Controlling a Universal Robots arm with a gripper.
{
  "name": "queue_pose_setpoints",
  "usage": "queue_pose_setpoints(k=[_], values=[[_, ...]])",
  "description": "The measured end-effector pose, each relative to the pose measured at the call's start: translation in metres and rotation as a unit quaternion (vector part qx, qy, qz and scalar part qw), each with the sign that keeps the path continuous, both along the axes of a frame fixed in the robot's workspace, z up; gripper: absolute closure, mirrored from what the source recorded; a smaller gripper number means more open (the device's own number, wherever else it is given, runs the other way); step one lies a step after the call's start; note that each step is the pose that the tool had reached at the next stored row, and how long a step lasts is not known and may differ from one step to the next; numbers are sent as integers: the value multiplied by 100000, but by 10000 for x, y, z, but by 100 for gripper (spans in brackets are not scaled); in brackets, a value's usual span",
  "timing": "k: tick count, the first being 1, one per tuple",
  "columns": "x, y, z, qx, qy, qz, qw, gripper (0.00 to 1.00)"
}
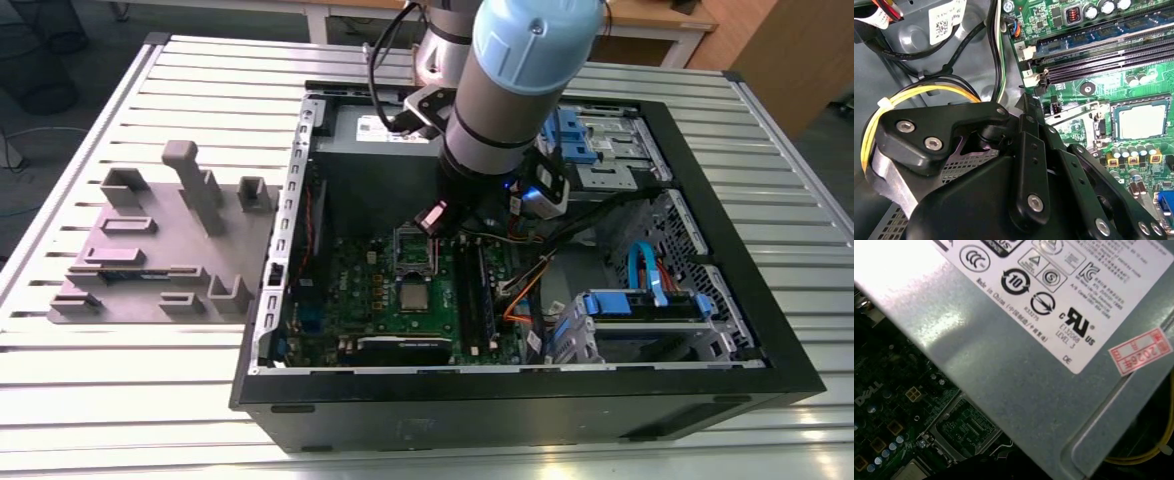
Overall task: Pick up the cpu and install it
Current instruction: 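Close the cpu cover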
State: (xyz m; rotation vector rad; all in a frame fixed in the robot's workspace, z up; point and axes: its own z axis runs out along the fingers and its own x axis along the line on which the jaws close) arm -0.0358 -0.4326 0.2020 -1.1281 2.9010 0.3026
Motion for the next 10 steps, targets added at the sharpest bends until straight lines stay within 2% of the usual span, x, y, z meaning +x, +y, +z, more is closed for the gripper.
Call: queue_pose_setpoints(k=[5,10], values=[[0,0,0,-745,37,0,99997,90],[-2,4,1,-1059,73,-2,99994,90]])
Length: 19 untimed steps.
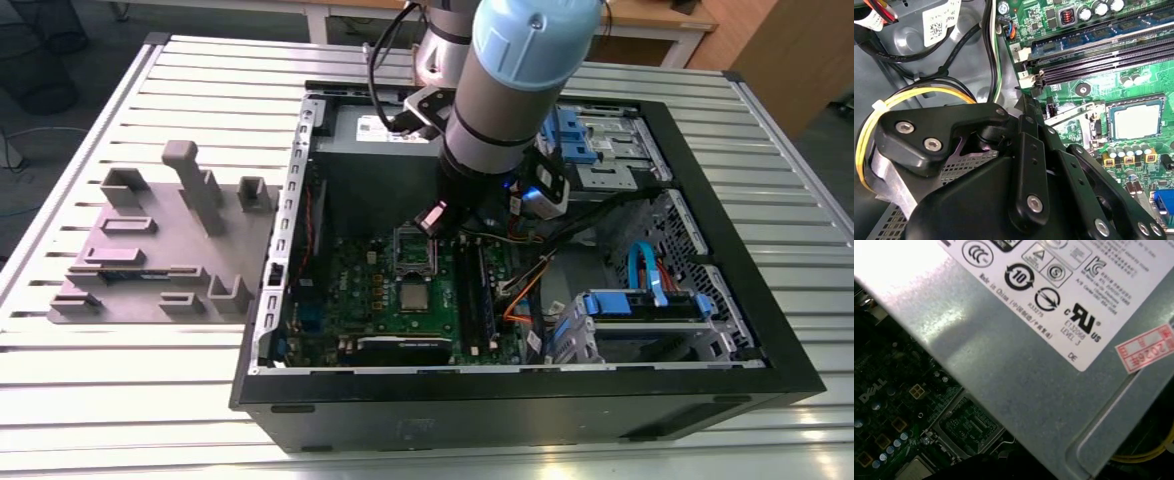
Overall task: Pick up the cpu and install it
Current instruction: 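Close the cpu cover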
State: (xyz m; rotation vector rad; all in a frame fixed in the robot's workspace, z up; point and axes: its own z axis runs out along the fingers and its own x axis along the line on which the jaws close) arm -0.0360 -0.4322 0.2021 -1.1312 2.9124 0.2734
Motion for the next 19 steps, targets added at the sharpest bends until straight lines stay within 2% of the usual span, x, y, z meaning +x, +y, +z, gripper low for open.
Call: queue_pose_setpoints(k=[7,11,13,19], values=[[-2,16,5,-644,84,3,99998,90],[-2,41,7,-1524,172,2,99988,90],[-2,51,8,-1819,219,8,99983,90],[-5,69,22,-1958,347,22,99980,90]])
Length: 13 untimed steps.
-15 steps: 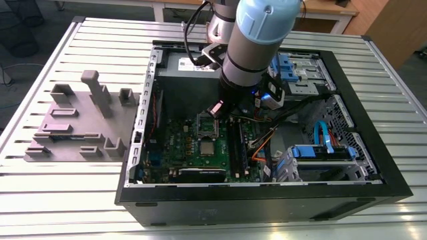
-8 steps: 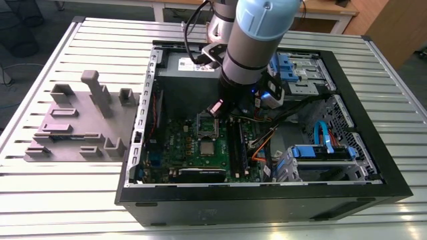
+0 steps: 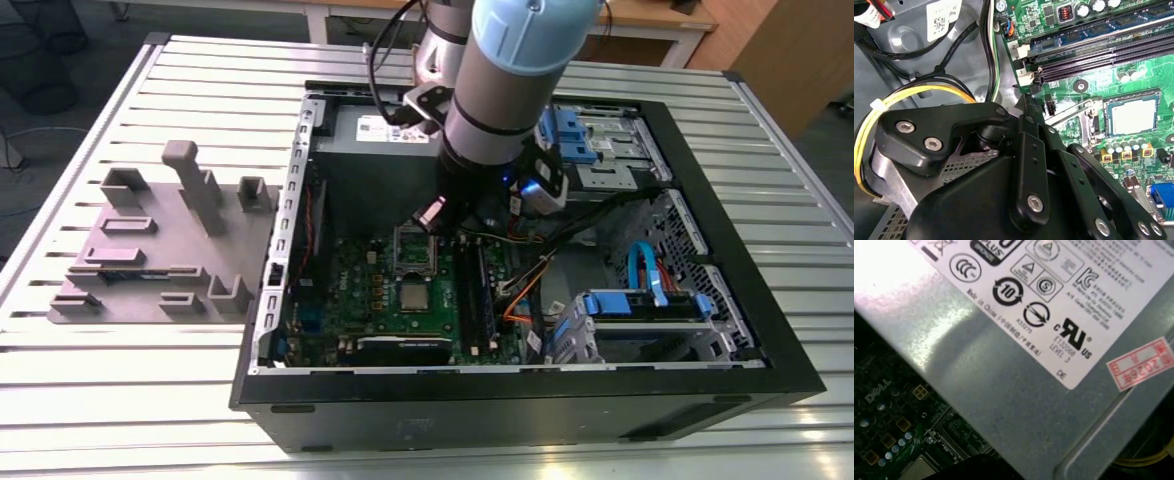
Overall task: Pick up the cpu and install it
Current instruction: 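Close the cpu cover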
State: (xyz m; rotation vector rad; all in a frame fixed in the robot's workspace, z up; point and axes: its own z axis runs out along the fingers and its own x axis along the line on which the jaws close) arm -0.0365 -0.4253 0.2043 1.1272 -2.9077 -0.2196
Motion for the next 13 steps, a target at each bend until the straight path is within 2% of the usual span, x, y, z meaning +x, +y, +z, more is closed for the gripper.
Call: queue_pose_setpoints(k=[5,7,13], values=[[-6,3,19,-122,59,0,100000,90],[-10,2,26,-491,68,3,99999,90],[-23,3,60,-636,57,0,99998,90]])
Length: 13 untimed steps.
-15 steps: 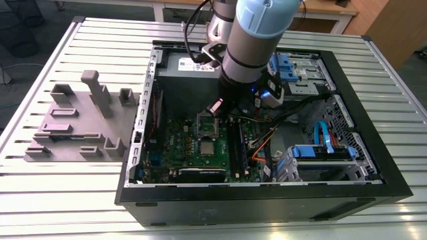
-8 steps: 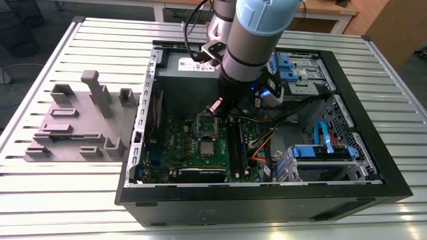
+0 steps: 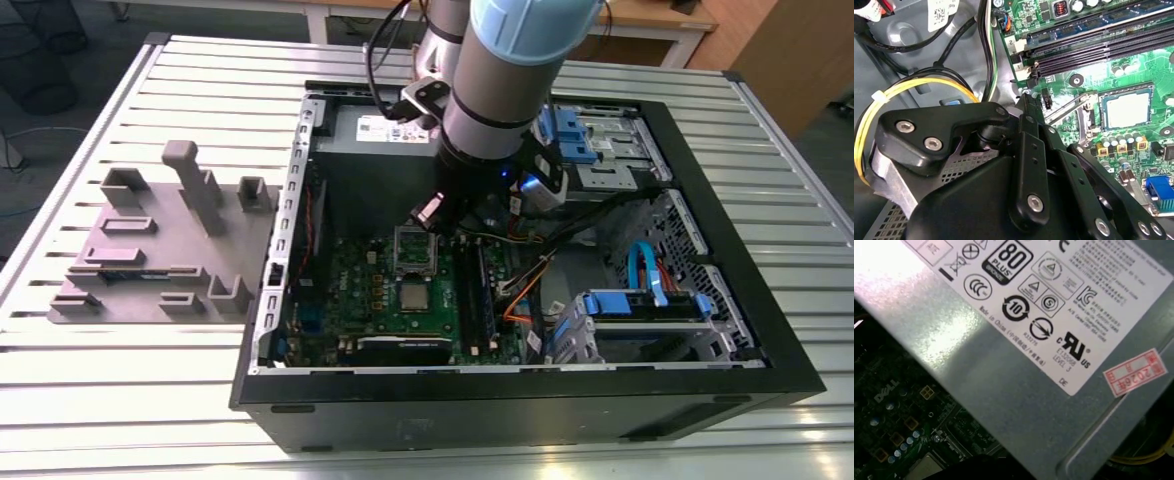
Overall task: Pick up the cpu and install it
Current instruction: 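Close the cpu cover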
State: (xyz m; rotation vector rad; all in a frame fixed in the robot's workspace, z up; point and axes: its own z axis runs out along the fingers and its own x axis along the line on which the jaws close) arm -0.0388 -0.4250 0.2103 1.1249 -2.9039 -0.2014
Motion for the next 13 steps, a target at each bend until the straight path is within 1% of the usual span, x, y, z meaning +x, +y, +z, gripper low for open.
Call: queue_pose_setpoints(k=[5,7,9,13], values=[[-6,0,5,-590,3,0,99998,90],[-9,-1,10,-774,13,-3,99997,90],[-13,0,15,-841,9,2,99996,90],[-21,-1,39,-855,6,-1,99996,90]])
